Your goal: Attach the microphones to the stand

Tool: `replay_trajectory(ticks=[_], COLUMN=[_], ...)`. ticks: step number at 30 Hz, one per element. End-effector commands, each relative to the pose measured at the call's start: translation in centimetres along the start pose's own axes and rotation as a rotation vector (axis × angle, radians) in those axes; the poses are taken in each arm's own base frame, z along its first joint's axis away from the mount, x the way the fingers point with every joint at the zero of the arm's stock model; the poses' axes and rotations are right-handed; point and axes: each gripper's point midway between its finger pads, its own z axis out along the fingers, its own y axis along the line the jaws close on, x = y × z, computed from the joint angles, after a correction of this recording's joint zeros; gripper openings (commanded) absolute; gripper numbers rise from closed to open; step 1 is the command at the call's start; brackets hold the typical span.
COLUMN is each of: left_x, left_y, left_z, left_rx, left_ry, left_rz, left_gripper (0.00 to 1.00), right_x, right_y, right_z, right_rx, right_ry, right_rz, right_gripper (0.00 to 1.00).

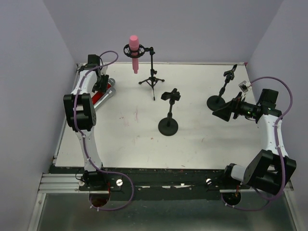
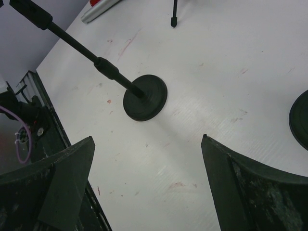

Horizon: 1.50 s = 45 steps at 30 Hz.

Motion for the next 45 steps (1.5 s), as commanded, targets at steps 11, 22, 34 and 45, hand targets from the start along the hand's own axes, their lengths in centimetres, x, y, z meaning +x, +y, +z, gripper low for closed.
replay_trajectory(ticks=[11,22,34,45], left_x=[-0.8,-1.3,-0.1,2.5], left_y=[-0.9,1.3,2.5,3.0], left_z=[0.4,0.8,0.1,-0.4], left_rx=[0.042,-0.075,-0.143,-0.161], left_ry=[0.043,0.046,0.077,0.116], left_rz=[0.023,0.042,0.075,0.101], left_gripper=[0.64,0.44,0.4,0.35], right_x=[-0.8,-0.9,-0.9,-1.0], right_y=[0.7,0.8,1.2,1.5], right_z=[-0.2,-0.3,-0.3,-0.3], right_rx=[-0.026,-0.039,-0.056,-0.068], right_ry=[-0.006,0.001,0.007,0.004], right_rz=[-0.015,-0.014,-0.018,-0.018], right_gripper=[1.0,1.0,1.0,1.0])
